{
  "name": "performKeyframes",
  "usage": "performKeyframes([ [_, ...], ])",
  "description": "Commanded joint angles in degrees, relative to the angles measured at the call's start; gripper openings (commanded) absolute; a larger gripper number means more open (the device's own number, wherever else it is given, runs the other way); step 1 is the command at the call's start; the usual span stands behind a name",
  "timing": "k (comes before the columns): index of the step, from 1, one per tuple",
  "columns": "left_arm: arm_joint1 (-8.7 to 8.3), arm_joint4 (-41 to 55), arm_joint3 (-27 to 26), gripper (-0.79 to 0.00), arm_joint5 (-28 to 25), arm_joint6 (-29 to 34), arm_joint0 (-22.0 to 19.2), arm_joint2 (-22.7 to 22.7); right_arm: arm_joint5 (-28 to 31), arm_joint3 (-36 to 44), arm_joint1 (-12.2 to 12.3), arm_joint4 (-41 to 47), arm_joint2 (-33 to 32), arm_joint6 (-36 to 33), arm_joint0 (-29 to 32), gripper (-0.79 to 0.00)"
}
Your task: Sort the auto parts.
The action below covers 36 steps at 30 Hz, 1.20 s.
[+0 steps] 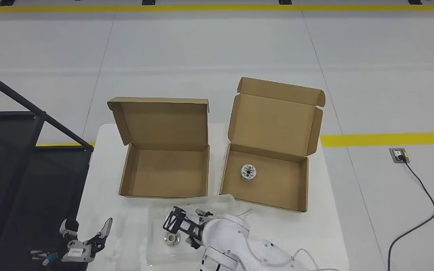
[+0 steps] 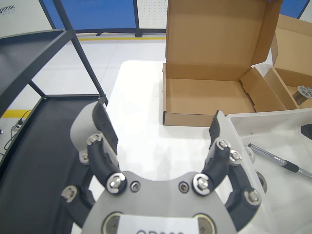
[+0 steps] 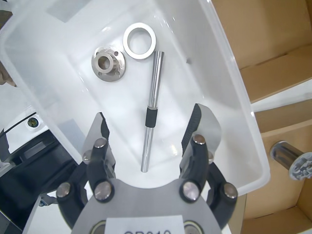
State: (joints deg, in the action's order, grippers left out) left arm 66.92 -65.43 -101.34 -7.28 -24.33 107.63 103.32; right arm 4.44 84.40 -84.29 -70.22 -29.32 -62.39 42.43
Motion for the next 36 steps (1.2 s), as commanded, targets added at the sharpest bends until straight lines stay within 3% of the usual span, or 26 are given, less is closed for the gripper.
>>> performKeyframes([
  [1,0.00,0.0,0.0,0.000,0.0,0.0,0.0,0.0,-0.5,-2.1,-0.8,0.7,0.6,-0.6,-0.6,-0.151],
  [4,0.00,0.0,0.0,0.000,0.0,0.0,0.0,0.0,-2.1,-5.6,-2.1,1.2,1.6,-1.8,-1.8,-0.182],
  [5,0.00,0.0,0.0,0.000,0.0,0.0,0.0,0.0,-2.3,-6.6,-2.6,1.4,1.9,-1.8,-2.2,-0.345],
  [6,0.00,0.0,0.0,0.000,0.0,0.0,0.0,0.0,-2.8,-7.8,-3.1,1.5,2.1,-2.1,-2.7,-0.406],
  [7,0.00,0.0,0.0,0.000,0.0,0.0,0.0,0.0,-3.0,-8.9,-3.5,1.7,2.4,-2.3,-3.1,-0.419],
  [18,0.00,0.0,0.0,0.000,0.0,0.0,0.0,0.0,-5.0,-18.8,-8.6,3.5,5.2,-4.9,-6.7,-0.437],
  [26,0.00,0.0,0.0,0.000,0.0,0.0,0.0,0.0,-5.0,-24.1,-11.1,4.7,5.4,-4.7,-7.7,-0.443],
  [30,0.00,0.0,0.0,0.000,0.0,0.0,0.0,0.0,-4.6,-26.2,-12.1,5.3,5.2,-4.8,-8.1,-0.486],
  [32,0.00,0.0,0.0,0.000,0.0,0.0,0.0,0.0,-4.3,-27.2,-12.5,5.5,5.1,-4.8,-8.2,-0.557],
  [35,0.00,0.0,0.0,0.000,0.0,0.0,0.0,0.0,-4.3,-28.3,-13.1,5.5,4.9,-4.5,-8.4,-0.785],
  [36,0.00,0.0,0.0,0.000,0.0,0.0,0.0,0.0,-4.4,-28.6,-13.3,5.4,4.8,-4.4,-8.5,-0.785],
])
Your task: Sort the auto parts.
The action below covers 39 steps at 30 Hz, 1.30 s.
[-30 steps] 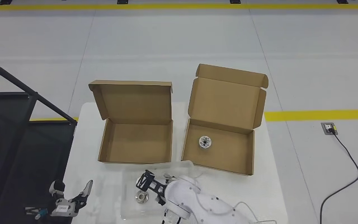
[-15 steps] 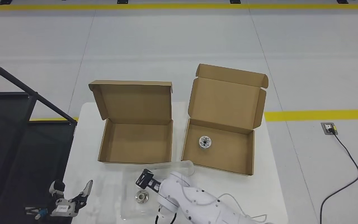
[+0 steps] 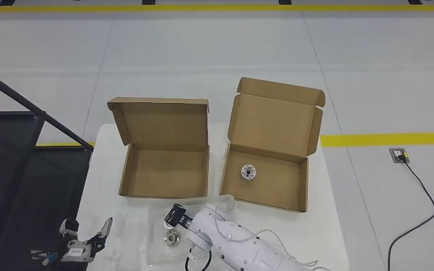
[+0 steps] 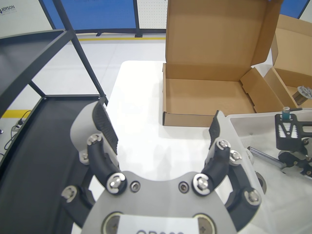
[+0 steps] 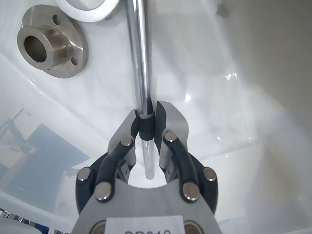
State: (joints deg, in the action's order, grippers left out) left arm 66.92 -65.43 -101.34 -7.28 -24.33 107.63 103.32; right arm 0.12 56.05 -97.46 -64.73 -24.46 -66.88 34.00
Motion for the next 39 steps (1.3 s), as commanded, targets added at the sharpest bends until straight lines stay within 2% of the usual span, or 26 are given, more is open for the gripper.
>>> performKeyframes([
  [1,0.00,0.0,0.0,0.000,0.0,0.0,0.0,0.0,-0.2,-0.3,-0.3,-0.3,-0.1,0.3,0.0,-0.785],
  [7,0.00,0.0,0.0,0.000,0.0,0.0,0.0,0.0,-1.5,1.8,-0.4,-2.5,-1.1,-0.2,0.5,-0.785],
  [11,0.00,0.0,0.0,0.000,0.0,0.0,0.0,0.0,-1.6,8.0,0.8,-5.7,-2.5,-1.6,2.2,-0.785],
  [16,0.00,0.0,0.0,0.000,0.0,0.0,0.0,0.0,1.9,21.0,4.0,-11.6,-6.8,-0.3,6.7,-0.785],
  [22,0.00,0.0,0.0,0.000,0.0,0.0,0.0,0.0,9.4,37.8,8.9,-19.4,-16.1,6.1,15.9,-0.785],
  [28,0.00,0.0,0.0,0.000,0.0,0.0,0.0,0.0,14.8,47.7,11.8,-22.7,-24.5,22.0,24.1,-0.785],
  [36,0.00,0.0,0.0,0.000,0.0,0.0,0.0,0.0,21.7,51.3,14.3,-20.1,-35.0,46.9,32.3,-0.785],
  [39,0.00,0.0,0.0,0.000,0.0,0.0,0.0,0.0,28.5,51.0,15.3,-17.7,-39.6,57.2,34.8,-0.785],
])
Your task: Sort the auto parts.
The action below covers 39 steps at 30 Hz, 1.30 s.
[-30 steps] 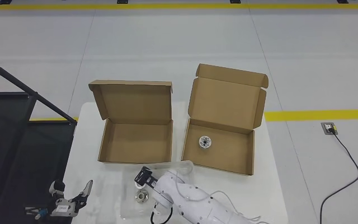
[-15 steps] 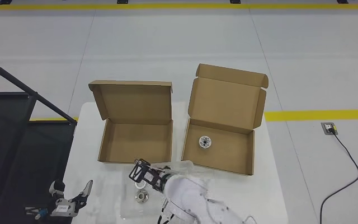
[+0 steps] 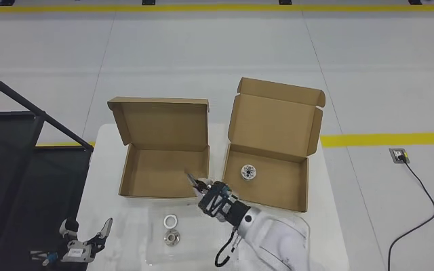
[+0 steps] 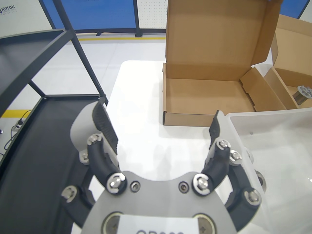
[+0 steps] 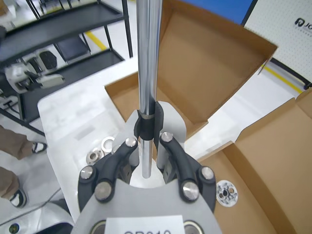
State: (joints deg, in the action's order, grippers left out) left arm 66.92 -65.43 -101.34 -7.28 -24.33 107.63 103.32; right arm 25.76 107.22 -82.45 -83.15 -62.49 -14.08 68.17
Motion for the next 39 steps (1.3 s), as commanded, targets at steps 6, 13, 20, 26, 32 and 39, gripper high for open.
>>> performKeyframes([
  [6,0.00,0.0,0.0,0.000,0.0,0.0,0.0,0.0,19.0,-4.1,2.3,4.5,-9.5,19.0,1.3,-0.785],
  [13,0.00,0.0,0.0,0.000,0.0,0.0,0.0,0.0,24.2,-8.4,3.4,4.3,-12.2,21.0,-0.6,-0.785],
  [20,0.00,0.0,0.0,0.000,0.0,0.0,0.0,0.0,10.0,-4.6,3.2,8.9,-11.6,-2.7,-2.1,-0.785],
  [26,0.00,0.0,0.0,0.000,0.0,0.0,0.0,0.0,-3.8,-0.5,3.1,9.5,-11.5,-22.6,-3.9,-0.785],
  [32,0.00,0.0,0.0,0.000,0.0,0.0,0.0,0.0,-8.0,-1.4,3.3,7.1,-11.8,-34.1,-7.6,-0.785],
  [39,0.00,0.0,0.0,0.000,0.0,0.0,0.0,0.0,-12.2,-4.6,3.3,0.0,-10.3,-42.9,-13.2,-0.785],
])
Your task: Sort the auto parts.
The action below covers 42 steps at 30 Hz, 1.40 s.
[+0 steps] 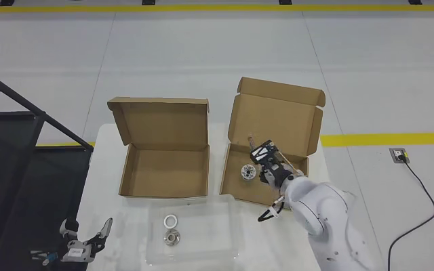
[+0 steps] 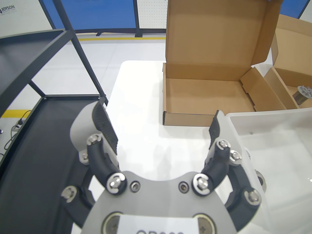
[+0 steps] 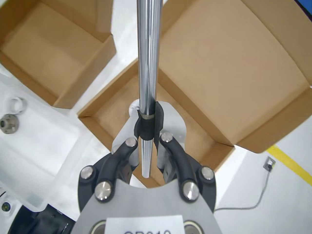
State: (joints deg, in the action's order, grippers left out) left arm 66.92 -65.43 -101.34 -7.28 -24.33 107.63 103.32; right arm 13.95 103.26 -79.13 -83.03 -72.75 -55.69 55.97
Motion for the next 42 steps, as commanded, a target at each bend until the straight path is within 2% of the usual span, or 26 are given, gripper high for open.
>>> performKeyframes([
  [1,0.00,0.0,0.0,0.000,0.0,0.0,0.0,0.0,-1.0,-1.6,-0.1,-0.8,0.0,-2.7,-2.3,-0.785],
  [6,0.00,0.0,0.0,0.000,0.0,0.0,0.0,0.0,-3.2,-9.3,-0.4,-1.5,0.5,-9.5,-9.6,-0.785],
  [10,0.00,0.0,0.0,0.000,0.0,0.0,0.0,0.0,-2.2,-17.0,-0.8,1.5,1.2,-12.4,-14.9,-0.785],
  [24,0.00,0.0,0.0,0.000,0.0,0.0,0.0,0.0,3.4,-33.7,-0.7,9.3,1.6,-18.9,-21.0,-0.785],
  [32,0.00,0.0,0.0,0.000,0.0,0.0,0.0,0.0,2.7,-46.4,-1.4,8.9,4.9,-14.9,-26.1,-0.785],
  [42,0.00,0.0,0.0,0.000,0.0,0.0,0.0,0.0,3.2,-61.7,-3.6,10.7,10.2,-9.8,-32.3,-0.785],
])
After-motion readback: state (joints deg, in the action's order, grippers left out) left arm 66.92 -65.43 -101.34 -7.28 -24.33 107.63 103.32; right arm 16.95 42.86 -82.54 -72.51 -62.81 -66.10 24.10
